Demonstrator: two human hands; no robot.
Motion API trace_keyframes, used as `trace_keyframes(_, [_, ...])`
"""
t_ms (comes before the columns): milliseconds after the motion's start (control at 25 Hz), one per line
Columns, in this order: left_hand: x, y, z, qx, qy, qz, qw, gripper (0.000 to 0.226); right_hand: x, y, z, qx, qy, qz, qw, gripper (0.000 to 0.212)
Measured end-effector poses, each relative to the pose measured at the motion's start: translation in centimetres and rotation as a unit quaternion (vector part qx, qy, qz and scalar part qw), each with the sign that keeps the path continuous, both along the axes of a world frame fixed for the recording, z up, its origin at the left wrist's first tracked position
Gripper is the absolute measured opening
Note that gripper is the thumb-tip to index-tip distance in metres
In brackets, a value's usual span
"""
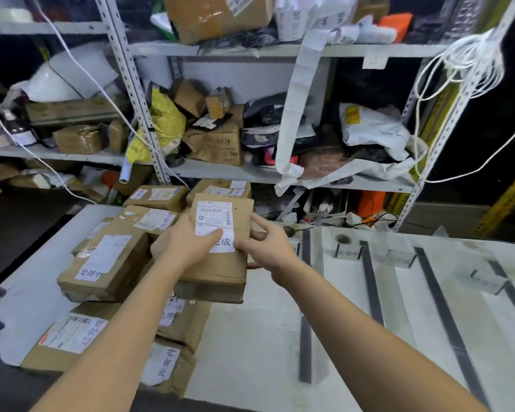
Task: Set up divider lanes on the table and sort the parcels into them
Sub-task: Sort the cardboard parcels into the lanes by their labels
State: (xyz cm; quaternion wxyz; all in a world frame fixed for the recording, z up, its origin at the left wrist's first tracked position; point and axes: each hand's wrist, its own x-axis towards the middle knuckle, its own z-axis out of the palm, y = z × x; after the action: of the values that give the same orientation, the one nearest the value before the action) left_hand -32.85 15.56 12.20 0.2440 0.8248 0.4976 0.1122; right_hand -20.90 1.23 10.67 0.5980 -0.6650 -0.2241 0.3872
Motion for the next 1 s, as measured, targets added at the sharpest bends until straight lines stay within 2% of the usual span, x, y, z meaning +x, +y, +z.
trace_keyframes(80, [2.0, -2.4, 1.3, 0.022, -0.006, -0.015, 1.0, 0.075, 1.6, -2.8, 1.0, 0.02, -0.012, -0.006, 1.0, 0.074])
trace_keyframes(240, [6.4, -8.2, 3.6, 0.008, -0.036, -0.062, 0.997, 0.08, 5.6, -9.7, 2.7, 0.036, -0.041, -0.022, 0.998, 0.059])
trace_keyframes(400, [11.2, -14.5, 4.7, -0.004, -0.053, -0.112, 0.992, 0.073, 9.8, -16.6, 4.0, 0.028, -0.067, -0.084, 0.994, 0.079])
trace_keyframes(480, [13.7, -17.6, 5.2, -0.022, -0.062, -0.147, 0.987, 0.071, 11.9, -20.1, 4.4, 0.021, -0.086, -0.118, 0.989, 0.079])
trace_keyframes(640, [19.2, -22.5, 5.7, -0.087, -0.081, -0.22, 0.968, 0.075, 15.8, -26.3, 4.9, -0.01, -0.093, -0.193, 0.977, 0.08])
trace_keyframes(720, [21.7, -24.3, 5.2, -0.149, -0.101, -0.247, 0.952, 0.08, 17.5, -28.9, 4.9, -0.031, -0.101, -0.216, 0.971, 0.08])
trace_keyframes(880, [26.8, -27.4, 2.4, -0.268, -0.115, -0.282, 0.914, 0.065, 20.5, -33.5, 4.7, -0.108, -0.107, -0.232, 0.961, 0.084])
trace_keyframes(1000, [29.6, -30.0, -0.1, -0.327, -0.124, -0.298, 0.888, 0.068, 22.8, -36.2, 3.2, -0.15, -0.098, -0.245, 0.953, 0.083])
